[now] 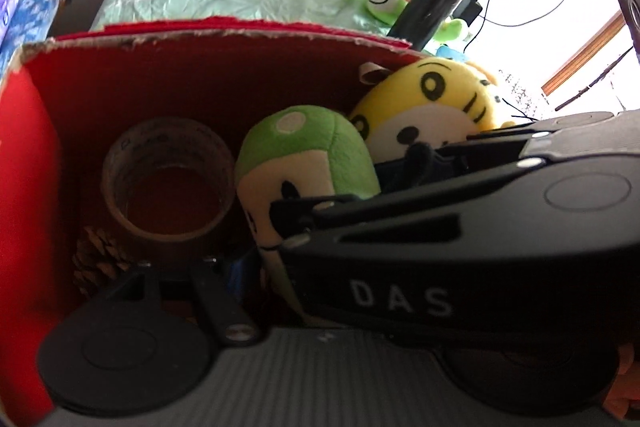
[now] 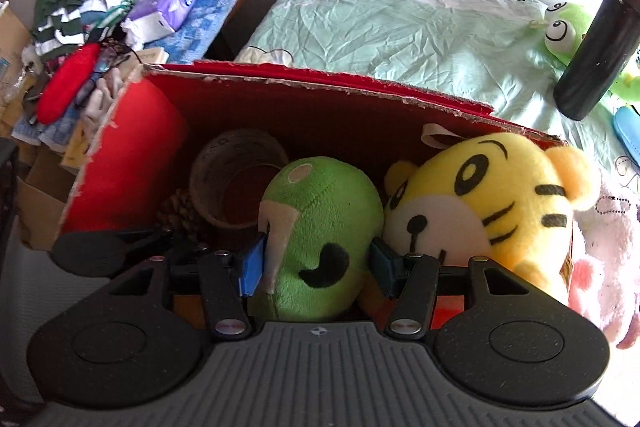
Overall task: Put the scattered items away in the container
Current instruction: 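Lower the green plush beside the tiger and open the right gripper, then move the right gripper back toward the pink teddy bear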
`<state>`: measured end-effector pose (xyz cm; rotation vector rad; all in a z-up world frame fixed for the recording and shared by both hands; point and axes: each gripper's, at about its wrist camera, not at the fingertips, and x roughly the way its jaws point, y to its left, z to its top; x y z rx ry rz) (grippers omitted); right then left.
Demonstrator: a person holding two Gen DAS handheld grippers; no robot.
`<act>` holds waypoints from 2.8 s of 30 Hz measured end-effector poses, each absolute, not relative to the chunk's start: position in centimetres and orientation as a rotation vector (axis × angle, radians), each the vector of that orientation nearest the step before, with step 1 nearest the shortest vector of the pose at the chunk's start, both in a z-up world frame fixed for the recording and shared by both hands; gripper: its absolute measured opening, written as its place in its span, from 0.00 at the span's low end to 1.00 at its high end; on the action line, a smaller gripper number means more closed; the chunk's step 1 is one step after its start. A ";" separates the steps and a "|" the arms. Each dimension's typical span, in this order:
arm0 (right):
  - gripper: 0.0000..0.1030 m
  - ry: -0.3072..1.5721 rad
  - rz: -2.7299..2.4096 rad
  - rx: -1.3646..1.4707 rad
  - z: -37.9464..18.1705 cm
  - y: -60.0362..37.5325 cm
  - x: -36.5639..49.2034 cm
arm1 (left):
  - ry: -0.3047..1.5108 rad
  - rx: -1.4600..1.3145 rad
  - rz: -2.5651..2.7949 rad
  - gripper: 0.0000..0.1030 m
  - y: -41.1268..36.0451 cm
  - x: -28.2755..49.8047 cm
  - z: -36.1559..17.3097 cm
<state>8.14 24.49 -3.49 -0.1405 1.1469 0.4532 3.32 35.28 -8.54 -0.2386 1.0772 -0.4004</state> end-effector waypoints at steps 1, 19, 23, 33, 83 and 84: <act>0.56 1.147 0.451 -0.138 -3.6 24.4 8.2 | 1.075 -0.239 -0.402 0.64 35.3 3.2 -8.6; 0.53 0.989 0.430 -0.007 -2.0 21.5 6.2 | 0.953 -0.155 -0.385 0.94 36.3 1.4 -5.5; 0.42 0.983 0.420 0.100 -1.7 20.0 6.3 | 0.929 -0.134 -0.427 0.84 36.7 0.1 -5.2; 0.33 0.952 0.409 0.214 -2.3 18.6 4.4 | 0.979 -0.170 -0.456 0.70 35.5 0.3 -7.0; 0.33 0.803 0.510 0.346 -3.3 -3.0 -3.9 | 0.600 0.150 -0.130 0.79 13.4 -10.6 -2.7; 0.33 0.804 0.507 0.355 -3.3 -3.5 -3.8 | 0.586 0.149 -0.122 0.77 13.0 -10.8 -2.6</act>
